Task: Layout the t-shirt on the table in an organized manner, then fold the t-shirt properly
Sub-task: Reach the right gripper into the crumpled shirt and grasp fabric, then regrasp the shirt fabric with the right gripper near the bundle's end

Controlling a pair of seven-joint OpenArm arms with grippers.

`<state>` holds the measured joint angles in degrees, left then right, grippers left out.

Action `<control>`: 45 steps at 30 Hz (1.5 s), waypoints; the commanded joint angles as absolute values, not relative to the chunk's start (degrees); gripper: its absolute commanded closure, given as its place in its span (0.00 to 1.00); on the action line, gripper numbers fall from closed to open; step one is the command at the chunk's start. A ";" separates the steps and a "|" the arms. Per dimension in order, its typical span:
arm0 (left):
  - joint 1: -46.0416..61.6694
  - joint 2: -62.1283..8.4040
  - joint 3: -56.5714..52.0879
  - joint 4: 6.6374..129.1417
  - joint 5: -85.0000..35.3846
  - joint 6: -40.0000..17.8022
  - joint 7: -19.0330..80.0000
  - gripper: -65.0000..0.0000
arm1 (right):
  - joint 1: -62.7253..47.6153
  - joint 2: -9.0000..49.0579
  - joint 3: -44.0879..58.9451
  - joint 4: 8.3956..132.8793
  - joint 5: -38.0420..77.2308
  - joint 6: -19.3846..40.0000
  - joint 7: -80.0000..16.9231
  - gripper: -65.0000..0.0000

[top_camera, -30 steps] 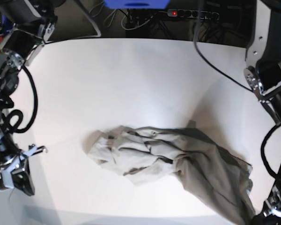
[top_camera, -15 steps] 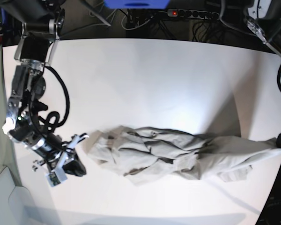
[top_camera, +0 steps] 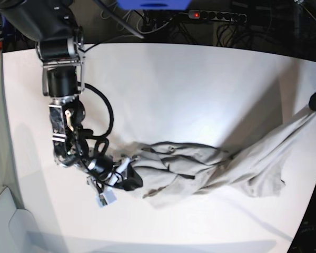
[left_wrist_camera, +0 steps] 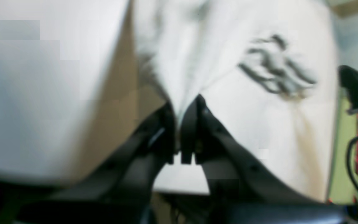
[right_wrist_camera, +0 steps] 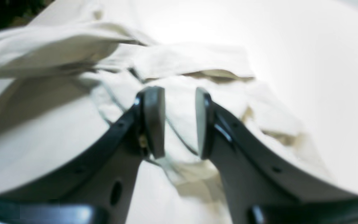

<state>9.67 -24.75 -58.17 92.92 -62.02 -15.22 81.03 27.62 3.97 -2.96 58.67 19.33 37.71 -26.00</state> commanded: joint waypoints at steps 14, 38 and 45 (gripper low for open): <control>10.51 -26.07 -62.73 93.93 -64.31 -14.99 80.00 1.00 | 28.00 5.58 -11.47 42.77 20.26 38.02 -17.10 0.67; 10.51 -26.07 -62.64 93.93 -71.60 -14.99 80.00 1.00 | 18.77 7.43 -9.98 76.70 20.26 38.02 -22.73 0.58; 10.51 -25.45 -62.64 93.93 -71.52 -14.99 80.00 1.00 | 30.90 -0.22 -18.77 60.26 20.18 38.02 -22.02 0.56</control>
<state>10.70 -24.38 -62.26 93.10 -69.21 -15.29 80.79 28.86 -0.32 -19.27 59.05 19.35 37.71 -23.79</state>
